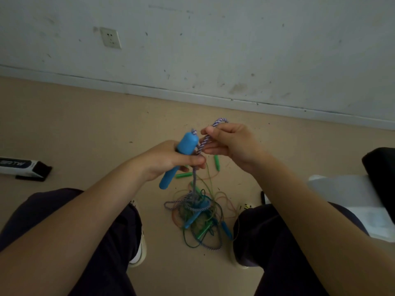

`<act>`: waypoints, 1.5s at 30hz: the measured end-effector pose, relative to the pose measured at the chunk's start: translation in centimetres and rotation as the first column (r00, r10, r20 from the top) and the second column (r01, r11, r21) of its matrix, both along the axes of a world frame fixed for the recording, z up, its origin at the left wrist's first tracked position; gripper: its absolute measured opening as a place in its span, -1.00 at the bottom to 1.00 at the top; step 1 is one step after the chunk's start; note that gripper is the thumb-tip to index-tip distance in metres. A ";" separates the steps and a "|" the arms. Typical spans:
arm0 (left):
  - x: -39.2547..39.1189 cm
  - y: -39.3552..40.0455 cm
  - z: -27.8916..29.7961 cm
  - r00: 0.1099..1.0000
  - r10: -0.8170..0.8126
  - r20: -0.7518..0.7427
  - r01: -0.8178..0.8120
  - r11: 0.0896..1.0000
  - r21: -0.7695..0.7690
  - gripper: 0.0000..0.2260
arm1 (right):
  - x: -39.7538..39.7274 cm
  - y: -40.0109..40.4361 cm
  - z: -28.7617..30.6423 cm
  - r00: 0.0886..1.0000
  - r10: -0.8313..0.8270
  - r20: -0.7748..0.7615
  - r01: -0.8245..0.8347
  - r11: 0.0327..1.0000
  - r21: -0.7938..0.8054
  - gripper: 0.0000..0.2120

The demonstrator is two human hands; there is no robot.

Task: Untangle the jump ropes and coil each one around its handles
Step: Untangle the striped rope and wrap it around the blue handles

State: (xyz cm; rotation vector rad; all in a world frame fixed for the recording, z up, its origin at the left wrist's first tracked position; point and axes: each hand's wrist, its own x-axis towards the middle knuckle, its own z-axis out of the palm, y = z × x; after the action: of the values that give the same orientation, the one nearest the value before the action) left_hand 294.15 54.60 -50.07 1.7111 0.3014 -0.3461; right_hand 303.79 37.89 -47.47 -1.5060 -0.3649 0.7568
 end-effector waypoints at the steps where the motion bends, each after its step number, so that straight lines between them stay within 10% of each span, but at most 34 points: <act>1: 0.0 0.1 0.0 1.000 -0.006 0.010 0.006 1.000 0.014 -0.78 | 0.1 0.0 0.1 0.999 -0.031 0.013 0.031 1.000 0.001 -0.88; 8: 0.4 0.6 0.3 0.974 0.209 0.091 -0.205 0.977 -0.058 -0.90 | 1.6 -1.9 0.1 0.927 -0.003 0.376 0.175 0.887 -0.426 -0.69; 11: 0.4 0.2 0.4 0.976 0.197 0.096 -0.193 0.980 -0.046 -0.87 | 1.3 -2.0 0.4 0.843 0.089 0.531 0.133 0.921 -0.366 -0.79; 17: 0.5 -0.4 0.6 0.989 0.101 0.106 -0.099 0.995 -0.024 -0.80 | -1.8 0.0 -0.6 0.882 0.420 0.214 -0.293 0.844 -0.449 -0.66; 22: 0.4 2.0 2.0 0.992 0.065 0.105 -0.074 0.993 0.087 -0.76 | 0.1 -1.1 1.4 0.810 0.424 0.406 -0.155 0.821 -0.549 -0.84; 26: -0.3 4.9 2.7 0.977 0.161 0.137 -0.177 0.978 0.111 -0.63 | 3.5 -3.9 1.6 0.888 -0.015 0.459 0.166 0.943 -0.290 -0.76; 38: 0.1 1.2 1.4 0.996 0.005 0.085 -0.011 0.998 0.063 -0.58 | -1.3 0.4 -0.7 0.786 0.524 0.328 -0.322 0.800 -0.507 -0.66; 45: -0.2 4.8 3.1 0.979 0.103 0.173 -0.122 0.987 0.102 -0.65 | 1.1 -1.2 0.9 0.910 0.161 0.382 -0.064 0.965 -0.254 -0.77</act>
State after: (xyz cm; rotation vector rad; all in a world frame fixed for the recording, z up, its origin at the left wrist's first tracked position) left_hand 293.99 59.41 -46.93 1.8119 0.2972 -0.1019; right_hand 304.90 36.71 -46.58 -1.8842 -0.6958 0.5919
